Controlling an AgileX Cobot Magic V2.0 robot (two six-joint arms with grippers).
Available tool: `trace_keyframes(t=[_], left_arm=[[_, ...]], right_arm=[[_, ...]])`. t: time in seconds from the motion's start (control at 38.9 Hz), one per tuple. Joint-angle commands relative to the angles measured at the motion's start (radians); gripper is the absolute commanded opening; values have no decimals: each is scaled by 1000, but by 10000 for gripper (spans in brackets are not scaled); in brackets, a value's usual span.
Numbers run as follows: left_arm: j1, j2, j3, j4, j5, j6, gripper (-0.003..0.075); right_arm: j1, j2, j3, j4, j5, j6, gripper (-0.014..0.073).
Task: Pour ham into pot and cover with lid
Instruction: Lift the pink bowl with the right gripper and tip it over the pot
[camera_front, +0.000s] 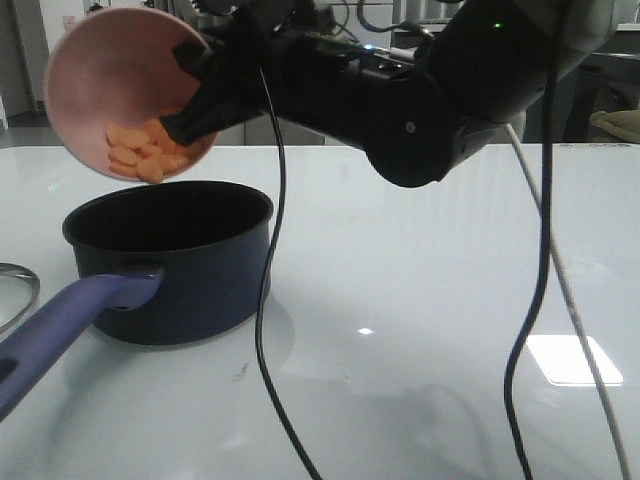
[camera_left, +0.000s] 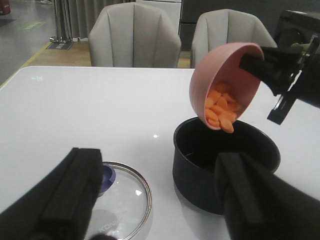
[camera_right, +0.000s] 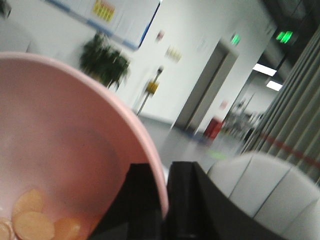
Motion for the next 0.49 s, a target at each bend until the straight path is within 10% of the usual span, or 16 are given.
trace_keyframes(t=[0.0, 0.46], left_arm=[[-8, 14, -25, -9, -81, -4, 511], [-8, 14, -25, -13, -81, -4, 511]], right_arm=[[0, -62, -25, 52, -229, -34, 136], [9, -52, -24, -24, -229, -501, 136]])
